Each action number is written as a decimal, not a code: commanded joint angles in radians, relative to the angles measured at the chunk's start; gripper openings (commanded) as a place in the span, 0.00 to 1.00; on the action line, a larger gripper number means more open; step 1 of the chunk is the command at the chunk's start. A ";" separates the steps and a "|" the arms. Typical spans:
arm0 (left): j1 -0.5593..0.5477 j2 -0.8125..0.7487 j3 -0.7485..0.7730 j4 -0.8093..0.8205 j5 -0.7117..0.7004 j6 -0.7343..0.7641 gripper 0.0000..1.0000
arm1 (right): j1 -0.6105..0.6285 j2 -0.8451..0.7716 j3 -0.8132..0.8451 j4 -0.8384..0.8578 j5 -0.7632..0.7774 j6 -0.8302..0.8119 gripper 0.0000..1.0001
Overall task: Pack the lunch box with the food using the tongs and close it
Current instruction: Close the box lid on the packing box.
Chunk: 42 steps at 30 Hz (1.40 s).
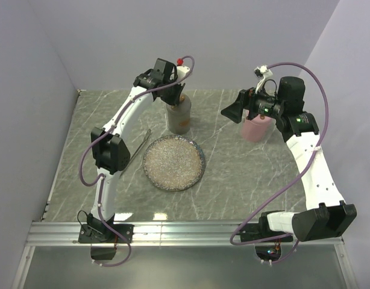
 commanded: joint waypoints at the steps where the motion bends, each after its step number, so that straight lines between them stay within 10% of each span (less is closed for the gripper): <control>1: -0.001 0.007 0.041 0.013 0.042 0.003 0.00 | -0.003 -0.028 0.004 0.004 0.009 -0.021 1.00; 42: 0.103 -0.057 -0.110 0.163 0.287 -0.112 0.50 | -0.003 -0.035 -0.013 -0.031 -0.013 -0.028 1.00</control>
